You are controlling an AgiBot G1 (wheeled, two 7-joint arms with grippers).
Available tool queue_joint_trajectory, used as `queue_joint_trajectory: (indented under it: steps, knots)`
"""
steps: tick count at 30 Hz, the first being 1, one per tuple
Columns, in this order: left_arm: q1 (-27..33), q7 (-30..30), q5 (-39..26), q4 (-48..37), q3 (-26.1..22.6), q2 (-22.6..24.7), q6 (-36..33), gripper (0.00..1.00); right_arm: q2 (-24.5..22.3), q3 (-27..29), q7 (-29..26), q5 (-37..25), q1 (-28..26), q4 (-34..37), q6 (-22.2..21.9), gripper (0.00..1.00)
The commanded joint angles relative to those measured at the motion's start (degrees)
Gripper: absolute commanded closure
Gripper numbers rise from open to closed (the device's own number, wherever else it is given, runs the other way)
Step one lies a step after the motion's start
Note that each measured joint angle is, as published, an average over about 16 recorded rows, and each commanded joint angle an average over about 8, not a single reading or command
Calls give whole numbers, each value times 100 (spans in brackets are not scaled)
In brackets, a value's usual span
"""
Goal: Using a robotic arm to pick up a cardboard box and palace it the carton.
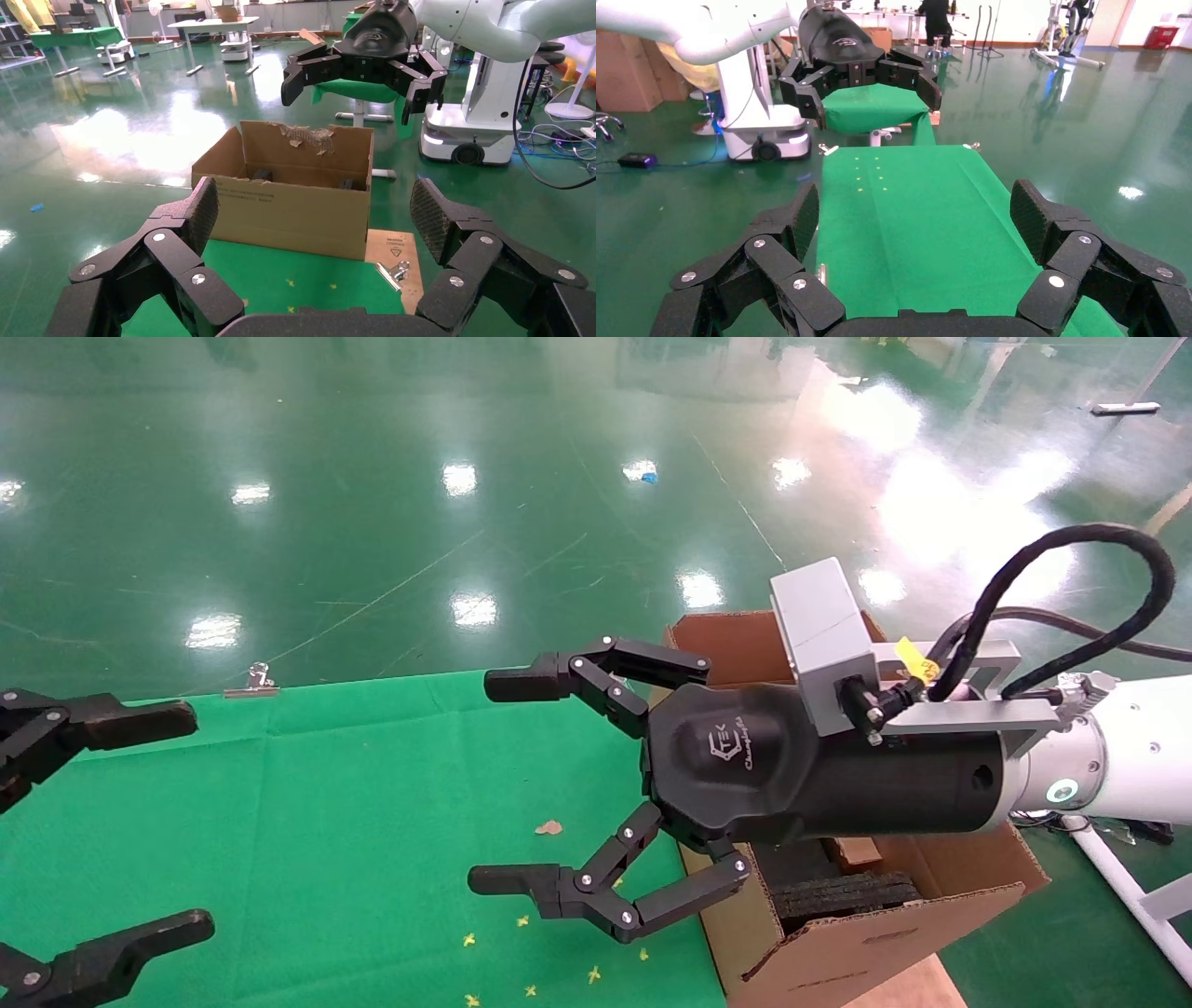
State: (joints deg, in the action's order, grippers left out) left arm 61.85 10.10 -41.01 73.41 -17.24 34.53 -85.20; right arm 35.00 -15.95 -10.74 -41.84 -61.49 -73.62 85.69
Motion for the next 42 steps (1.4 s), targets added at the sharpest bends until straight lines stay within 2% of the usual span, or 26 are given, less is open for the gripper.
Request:
queue_joint_trajectory:
  steps: [1, 42]
  knots:
    - [0, 0, 0, 0, 0, 0, 0, 0, 1, -2, -1, -1, -1, 1, -1, 0]
    - [0, 0, 0, 0, 0, 0, 0, 0, 2, -11, -2, -2, -10, 9, -2, 0]
